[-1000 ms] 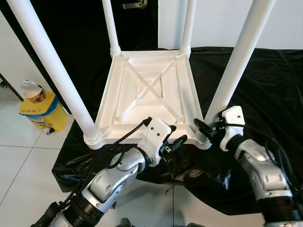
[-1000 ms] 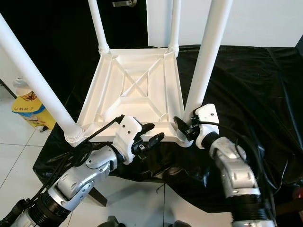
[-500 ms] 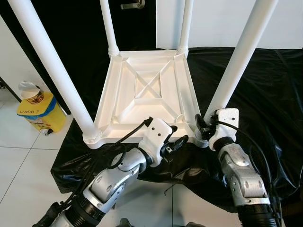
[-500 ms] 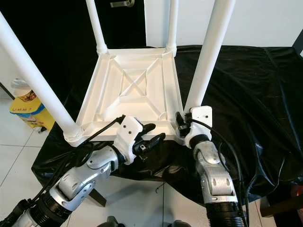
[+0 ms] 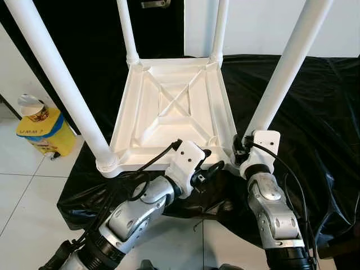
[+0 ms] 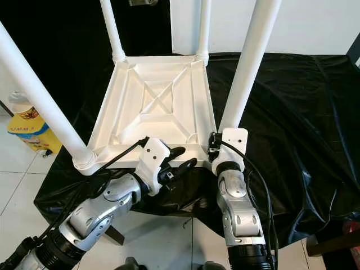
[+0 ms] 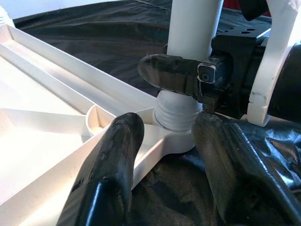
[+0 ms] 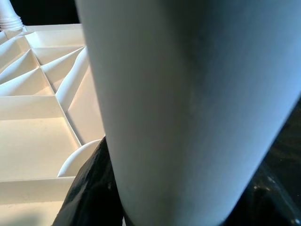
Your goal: Building children table
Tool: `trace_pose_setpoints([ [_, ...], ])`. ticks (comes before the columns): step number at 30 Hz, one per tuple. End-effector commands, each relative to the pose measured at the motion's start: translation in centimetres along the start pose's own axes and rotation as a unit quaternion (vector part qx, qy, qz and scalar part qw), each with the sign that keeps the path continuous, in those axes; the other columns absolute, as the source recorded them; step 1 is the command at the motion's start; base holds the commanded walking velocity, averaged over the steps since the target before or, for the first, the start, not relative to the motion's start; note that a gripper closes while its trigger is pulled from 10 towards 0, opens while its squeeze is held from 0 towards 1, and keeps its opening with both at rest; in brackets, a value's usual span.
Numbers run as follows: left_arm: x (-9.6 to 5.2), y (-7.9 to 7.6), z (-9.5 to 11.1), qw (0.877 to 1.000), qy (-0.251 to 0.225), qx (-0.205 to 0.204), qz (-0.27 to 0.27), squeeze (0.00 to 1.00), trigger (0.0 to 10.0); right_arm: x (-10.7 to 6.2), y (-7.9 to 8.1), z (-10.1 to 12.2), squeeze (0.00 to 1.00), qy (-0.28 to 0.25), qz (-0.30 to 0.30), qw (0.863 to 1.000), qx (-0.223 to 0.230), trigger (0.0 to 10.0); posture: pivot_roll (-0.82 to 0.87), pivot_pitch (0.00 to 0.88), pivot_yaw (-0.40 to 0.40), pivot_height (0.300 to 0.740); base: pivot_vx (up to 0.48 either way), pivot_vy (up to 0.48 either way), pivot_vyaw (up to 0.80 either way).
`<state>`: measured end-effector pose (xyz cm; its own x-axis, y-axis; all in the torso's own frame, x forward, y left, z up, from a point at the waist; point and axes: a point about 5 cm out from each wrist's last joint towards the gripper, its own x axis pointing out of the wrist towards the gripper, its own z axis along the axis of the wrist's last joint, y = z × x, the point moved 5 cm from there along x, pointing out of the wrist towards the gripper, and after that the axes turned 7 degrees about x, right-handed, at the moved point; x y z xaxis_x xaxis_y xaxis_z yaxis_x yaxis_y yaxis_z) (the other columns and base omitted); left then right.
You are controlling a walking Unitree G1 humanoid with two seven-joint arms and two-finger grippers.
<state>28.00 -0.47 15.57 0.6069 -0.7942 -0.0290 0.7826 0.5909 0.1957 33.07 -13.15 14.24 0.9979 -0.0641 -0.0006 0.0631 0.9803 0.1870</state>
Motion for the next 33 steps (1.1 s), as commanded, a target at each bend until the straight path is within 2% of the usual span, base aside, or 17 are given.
trace_pose_setpoints([
  [1,-0.3,-1.8,0.0,0.996,-0.007,0.005,-0.083,0.00,10.0,-0.5,1.4,-2.3,0.00,0.051,0.011,0.998,0.030,10.0,0.04,0.074,0.006,0.740,0.000,0.000,0.00],
  [3,-0.3,-1.8,0.0,0.996,-0.007,0.005,-0.083,0.00,10.0,-0.5,1.4,-2.3,0.00,0.051,0.011,0.998,0.030,10.0,0.04,0.074,0.006,0.740,0.000,0.000,0.00],
  [4,-0.3,-1.8,0.0,0.997,-0.006,0.004,-0.083,0.00,10.0,-0.5,1.4,-2.0,0.57,0.044,0.012,0.999,0.025,10.0,0.04,0.076,0.005,0.740,0.000,0.000,0.00],
  [5,-0.3,-1.8,0.0,0.997,-0.006,0.004,-0.082,0.00,10.0,-0.5,1.4,-1.6,1.00,0.035,0.011,0.999,0.022,10.0,0.04,0.076,0.005,0.740,0.000,0.000,0.00],
  [8,-0.4,-1.8,0.0,0.997,-0.006,0.004,-0.082,0.00,10.0,-0.5,1.4,-1.3,1.00,0.028,0.011,0.999,0.020,10.0,0.04,0.076,0.004,0.740,0.000,0.000,0.00],
  [12,-0.4,-1.8,0.0,0.997,-0.007,0.004,-0.081,0.00,10.0,-1.1,1.3,-0.1,1.00,-0.004,0.045,0.999,0.020,10.0,0.04,0.078,0.006,0.740,0.000,0.000,0.00],
  [14,-0.4,-1.8,0.0,0.997,-0.007,0.004,-0.081,0.00,10.0,-1.1,1.3,-0.1,1.00,-0.004,0.045,0.999,0.020,10.0,0.04,0.078,0.006,0.740,0.000,0.000,0.00],
  [21,-0.4,-1.8,0.0,0.996,-0.007,0.004,-0.084,0.00,10.0,-1.8,-0.1,0.8,1.00,-0.021,0.109,0.994,0.010,10.0,0.03,0.077,0.015,0.740,0.000,0.000,0.00],
  [24,-0.4,-1.8,0.0,0.996,-0.007,0.004,-0.084,0.00,10.0,-1.8,-0.1,0.8,1.00,-0.021,0.109,0.994,0.010,10.0,0.03,0.077,0.015,0.740,0.000,0.000,0.00],
  [25,-0.3,-1.8,0.0,0.996,-0.007,0.005,-0.085,0.00,10.0,-1.7,-0.6,0.8,1.00,-0.016,0.148,0.989,-0.003,10.0,0.02,0.077,0.021,0.740,0.000,0.000,0.00],
  [26,-0.3,-1.8,0.0,0.996,-0.007,0.005,-0.087,0.00,10.0,-1.5,-0.8,0.8,0.00,-0.009,0.191,0.981,-0.020,10.0,0.03,0.074,0.023,0.740,0.000,0.000,0.00],
  [27,-0.3,-1.8,0.0,0.996,-0.007,0.005,-0.087,0.00,10.0,-1.5,-0.8,0.8,0.00,-0.009,0.191,0.981,-0.020,10.0,0.03,0.074,0.023,0.740,0.000,0.000,0.00],
  [28,-0.2,-1.8,0.0,0.996,-0.008,0.006,-0.089,0.00,10.0,-1.3,-0.8,0.7,0.00,0.005,0.236,0.971,-0.036,10.0,0.03,0.070,0.023,0.740,0.000,0.000,0.00],
  [29,-0.2,-1.8,0.0,0.996,-0.008,0.006,-0.089,0.00,10.0,-1.3,-0.8,0.7,0.00,0.005,0.236,0.971,-0.036,10.0,0.03,0.070,0.023,0.740,0.000,0.000,0.00],
  [30,-0.1,-1.7,0.1,0.996,-0.008,0.007,-0.090,0.00,10.0,-1.2,-0.7,0.6,0.00,0.016,0.265,0.963,-0.047,10.0,0.03,0.069,0.024,0.740,0.000,0.000,0.00],
  [31,-0.1,-1.7,0.1,0.996,-0.008,0.007,-0.090,0.00,10.0,-1.2,-0.7,0.6,0.00,0.016,0.265,0.963,-0.047,10.0,0.03,0.069,0.024,0.740,0.000,0.000,0.00],
  [33,-0.1,-1.6,0.1,0.996,-0.008,0.010,-0.090,0.00,10.0,-0.6,-1.0,-0.2,0.00,0.048,0.305,0.947,-0.083,10.0,0.03,0.059,0.023,0.740,0.000,0.000,0.00],
])
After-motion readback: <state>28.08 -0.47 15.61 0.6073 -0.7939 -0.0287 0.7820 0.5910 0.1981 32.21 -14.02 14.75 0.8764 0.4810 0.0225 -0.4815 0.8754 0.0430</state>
